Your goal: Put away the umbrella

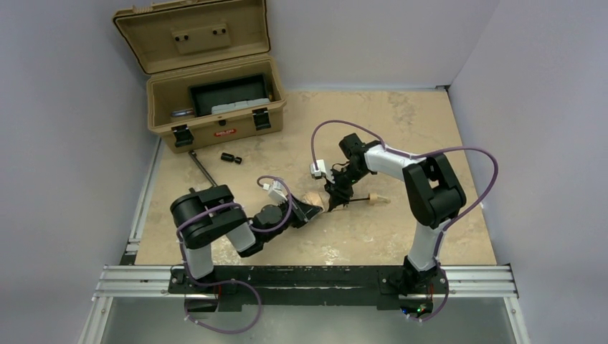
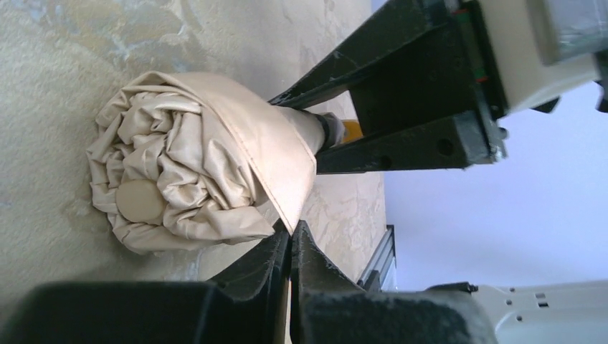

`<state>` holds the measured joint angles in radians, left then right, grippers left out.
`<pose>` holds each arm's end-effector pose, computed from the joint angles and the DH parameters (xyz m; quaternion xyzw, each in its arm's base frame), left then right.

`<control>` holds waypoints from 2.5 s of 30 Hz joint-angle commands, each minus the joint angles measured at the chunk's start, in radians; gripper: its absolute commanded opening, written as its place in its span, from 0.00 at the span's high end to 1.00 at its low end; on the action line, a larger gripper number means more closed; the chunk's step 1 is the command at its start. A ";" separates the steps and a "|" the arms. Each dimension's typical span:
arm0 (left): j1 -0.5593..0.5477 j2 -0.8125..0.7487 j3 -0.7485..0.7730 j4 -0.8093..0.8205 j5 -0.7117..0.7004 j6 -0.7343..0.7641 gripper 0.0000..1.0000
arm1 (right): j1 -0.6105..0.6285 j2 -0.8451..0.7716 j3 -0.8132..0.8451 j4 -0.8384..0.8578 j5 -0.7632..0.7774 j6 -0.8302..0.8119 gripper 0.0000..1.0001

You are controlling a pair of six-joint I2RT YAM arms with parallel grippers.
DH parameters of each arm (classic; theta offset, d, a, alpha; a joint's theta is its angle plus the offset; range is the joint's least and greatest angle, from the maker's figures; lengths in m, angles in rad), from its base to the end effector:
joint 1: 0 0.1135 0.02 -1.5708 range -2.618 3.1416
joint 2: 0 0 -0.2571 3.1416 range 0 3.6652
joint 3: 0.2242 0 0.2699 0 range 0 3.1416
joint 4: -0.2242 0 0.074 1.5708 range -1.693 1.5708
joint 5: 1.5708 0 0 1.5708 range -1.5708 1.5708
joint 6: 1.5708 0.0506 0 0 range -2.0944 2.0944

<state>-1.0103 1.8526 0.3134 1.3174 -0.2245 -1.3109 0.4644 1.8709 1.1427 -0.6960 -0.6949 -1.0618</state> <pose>0.1584 -0.2313 0.0722 -0.1854 0.7569 -0.5342 0.3277 0.2974 0.1852 0.1171 -0.6661 0.6605 0.3043 0.1657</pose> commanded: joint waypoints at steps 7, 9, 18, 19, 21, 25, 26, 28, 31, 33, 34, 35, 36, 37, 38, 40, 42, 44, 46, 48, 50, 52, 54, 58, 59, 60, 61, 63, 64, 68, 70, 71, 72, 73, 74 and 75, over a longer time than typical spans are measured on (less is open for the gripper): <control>0.108 -0.052 0.003 -0.042 0.455 0.214 1.00 | 0.022 0.127 -0.039 -0.060 0.153 0.050 1.00; 0.108 -0.073 0.023 -0.123 0.485 0.259 1.00 | 0.022 0.134 -0.035 -0.058 0.154 0.061 1.00; 0.107 -0.283 0.183 -0.808 0.470 0.602 1.00 | 0.016 0.165 0.008 -0.091 0.141 0.080 1.00; 0.106 -0.301 0.207 -0.885 0.463 0.647 1.00 | 0.010 0.172 0.019 -0.096 0.138 0.081 1.00; 0.108 -0.316 0.249 -0.998 0.458 0.717 1.00 | -0.004 0.186 0.044 -0.115 0.128 0.083 1.00; 0.108 -0.292 0.278 -1.059 0.474 0.763 1.00 | -0.017 0.201 0.072 -0.127 0.127 0.094 1.00; 0.108 -0.272 0.279 -1.053 0.485 0.763 1.00 | -0.018 0.204 0.075 -0.126 0.129 0.097 1.00; 0.108 -0.245 0.275 -1.022 0.492 0.752 1.00 | -0.018 0.212 0.079 -0.125 0.131 0.107 1.00; 0.108 -0.207 0.274 -0.979 0.495 0.735 1.00 | -0.018 0.222 0.086 -0.124 0.132 0.116 1.00; 0.108 -0.184 0.277 -0.954 0.498 0.727 1.00 | -0.020 0.229 0.090 -0.125 0.132 0.119 1.00; 0.108 -0.173 0.282 -0.948 0.499 0.727 1.00 | -0.020 0.232 0.094 -0.125 0.130 0.120 1.00; 0.107 -0.163 0.286 -0.939 0.500 0.725 1.00 | -0.020 0.235 0.098 -0.127 0.128 0.119 1.00; 0.108 -0.153 0.292 -0.936 0.499 0.725 1.00 | -0.021 0.237 0.099 -0.129 0.127 0.120 1.00; 0.108 -0.146 0.295 -0.938 0.491 0.727 1.00 | -0.021 0.239 0.100 -0.129 0.126 0.120 1.00; 0.108 -0.141 0.297 -0.943 0.481 0.729 1.00 | -0.021 0.241 0.100 -0.131 0.125 0.118 1.00; 0.108 -0.134 0.304 -0.970 0.452 0.736 1.00 | -0.021 0.240 0.098 -0.133 0.124 0.117 1.00; 0.108 -0.132 0.319 -1.042 0.395 0.743 1.00 | -0.021 0.240 0.096 -0.132 0.126 0.113 1.00; 0.108 -0.137 0.335 -1.128 0.328 0.744 1.00 | -0.021 0.237 0.093 -0.134 0.127 0.110 1.00; 0.107 -0.142 0.343 -1.195 0.265 0.740 1.00 | -0.021 0.234 0.093 -0.135 0.126 0.108 1.00; 0.106 -0.149 0.348 -1.248 0.232 0.737 1.00 | -0.021 0.233 0.095 -0.137 0.125 0.108 1.00; 0.104 -0.158 0.344 -1.276 0.209 0.737 1.00 | -0.021 0.235 0.097 -0.136 0.125 0.110 1.00; 0.100 -0.168 0.338 -1.289 0.195 0.735 1.00 | -0.021 0.236 0.100 -0.135 0.124 0.112 1.00; 0.095 -0.172 0.339 -1.311 0.185 0.736 1.00 | -0.021 0.236 0.097 -0.133 0.126 0.115 1.00; 0.093 -0.158 0.340 -1.316 0.171 0.735 1.00 | -0.021 0.235 0.096 -0.131 0.132 0.116 1.00; 0.093 -0.147 0.347 -1.350 0.169 0.735 1.00 | -0.021 0.235 0.096 -0.133 0.132 0.117 1.00; 0.093 -0.132 0.357 -1.361 0.165 0.736 1.00 | -0.021 0.235 0.096 -0.133 0.133 0.116 1.00; 0.093 -0.116 0.371 -1.370 0.160 0.736 1.00 | -0.021 0.234 0.096 -0.135 0.133 0.115 1.00; 0.095 -0.073 0.409 -1.403 0.133 0.725 1.00 | -0.021 0.234 0.096 -0.135 0.132 0.115 1.00; 0.096 -0.051 0.431 -1.423 0.119 0.717 1.00 | -0.021 0.233 0.093 -0.136 0.132 0.114 1.00; 0.099 0.024 0.518 -1.557 -0.019 0.626 1.00 | -0.022 0.221 0.082 -0.134 0.132 0.109 1.00; 0.099 0.052 0.553 -1.621 -0.065 0.596 1.00 | -0.022 0.219 0.078 -0.134 0.133 0.108 1.00; 0.099 0.061 0.560 -1.641 -0.084 0.587 1.00 | -0.021 0.219 0.078 -0.134 0.133 0.108 1.00; 0.100 0.064 0.561 -1.655 -0.107 0.572 1.00 | -0.021 0.218 0.078 -0.133 0.132 0.108 1.00; 0.101 0.065 0.558 -1.661 -0.119 0.563 1.00 | -0.021 0.217 0.078 -0.134 0.132 0.106 1.00; 0.104 0.063 0.556 -1.667 -0.128 0.559 1.00 | -0.021 0.217 0.078 -0.133 0.131 0.106 1.00; 0.108 0.063 0.553 -1.672 -0.136 0.553 1.00 | -0.022 0.217 0.078 -0.131 0.131 0.105 1.00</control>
<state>-0.9497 1.7802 0.9310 -0.0742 -0.1356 -0.7113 0.4007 2.0094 1.2938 -0.8391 -0.7876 -0.8795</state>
